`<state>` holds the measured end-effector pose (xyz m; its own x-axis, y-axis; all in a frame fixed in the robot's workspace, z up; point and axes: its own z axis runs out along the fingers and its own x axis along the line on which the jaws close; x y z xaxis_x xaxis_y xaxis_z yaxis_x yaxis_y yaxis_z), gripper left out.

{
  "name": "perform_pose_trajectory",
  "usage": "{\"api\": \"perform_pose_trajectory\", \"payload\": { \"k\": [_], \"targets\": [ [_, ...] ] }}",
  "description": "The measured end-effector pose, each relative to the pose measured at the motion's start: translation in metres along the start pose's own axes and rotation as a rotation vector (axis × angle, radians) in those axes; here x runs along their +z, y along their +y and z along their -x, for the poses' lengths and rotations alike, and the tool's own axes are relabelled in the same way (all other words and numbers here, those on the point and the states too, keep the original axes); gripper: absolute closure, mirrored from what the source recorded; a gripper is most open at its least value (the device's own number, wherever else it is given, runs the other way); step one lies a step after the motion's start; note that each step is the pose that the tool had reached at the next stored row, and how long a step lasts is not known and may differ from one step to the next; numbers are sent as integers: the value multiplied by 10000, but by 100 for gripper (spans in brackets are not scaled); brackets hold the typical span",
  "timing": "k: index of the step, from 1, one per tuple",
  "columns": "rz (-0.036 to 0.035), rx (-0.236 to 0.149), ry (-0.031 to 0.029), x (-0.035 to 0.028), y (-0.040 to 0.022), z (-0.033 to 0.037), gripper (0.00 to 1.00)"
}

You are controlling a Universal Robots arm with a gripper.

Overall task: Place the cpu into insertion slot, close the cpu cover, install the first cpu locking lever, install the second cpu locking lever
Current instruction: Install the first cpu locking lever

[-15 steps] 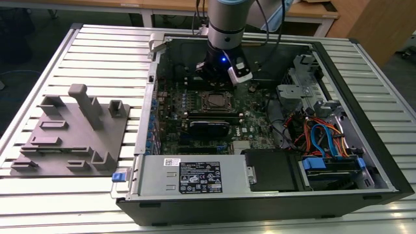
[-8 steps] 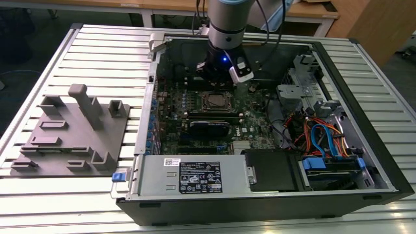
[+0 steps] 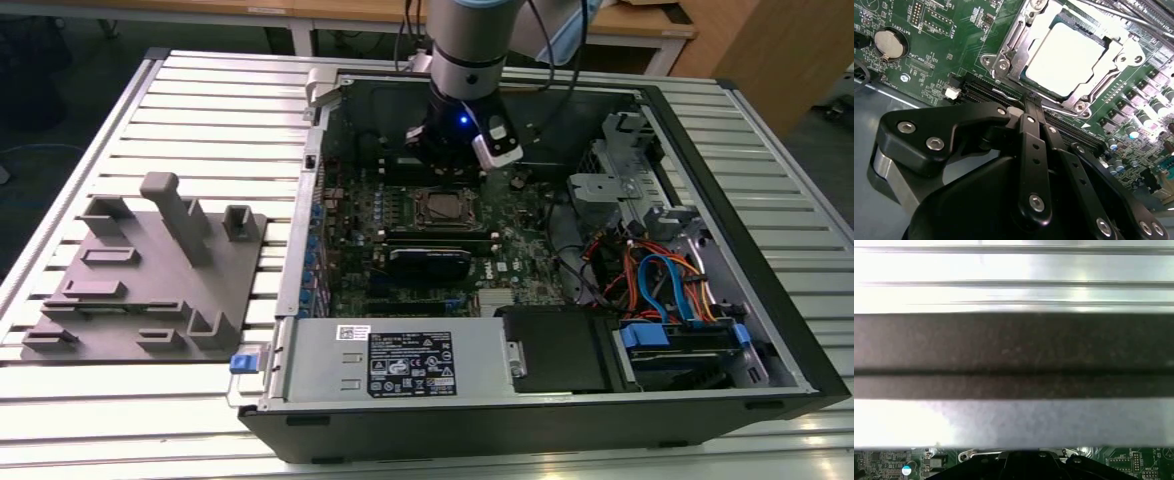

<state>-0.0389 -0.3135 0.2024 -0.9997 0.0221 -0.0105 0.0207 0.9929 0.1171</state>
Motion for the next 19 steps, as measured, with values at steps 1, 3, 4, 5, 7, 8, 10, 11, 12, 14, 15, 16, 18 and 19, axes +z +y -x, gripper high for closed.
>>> {"api": "perform_pose_trajectory", "payload": {
  "k": [1,3,4,5,7,8,10,11,12,14,15,16,18,19],
  "targets": [
    [-1,0,1,-5,2,0,89],
    [0,0,0,-18,6,0,89],
    [2,0,-1,-22,7,0,89],
    [3,0,-2,-22,8,1,89],
    [2,1,-1,-23,8,2,89],
    [-1,1,0,-23,10,6,89],
    [0,1,0,-22,15,17,89],
    [0,1,0,-22,16,22,89],
    [0,0,0,-22,17,28,89],
    [1,0,0,-21,19,40,89],
    [1,0,0,-21,19,47,89],
    [0,1,0,-21,20,55,89],
    [0,1,0,-21,22,75,89],
    [1,1,-1,-20,22,83,89]
  ]
}}
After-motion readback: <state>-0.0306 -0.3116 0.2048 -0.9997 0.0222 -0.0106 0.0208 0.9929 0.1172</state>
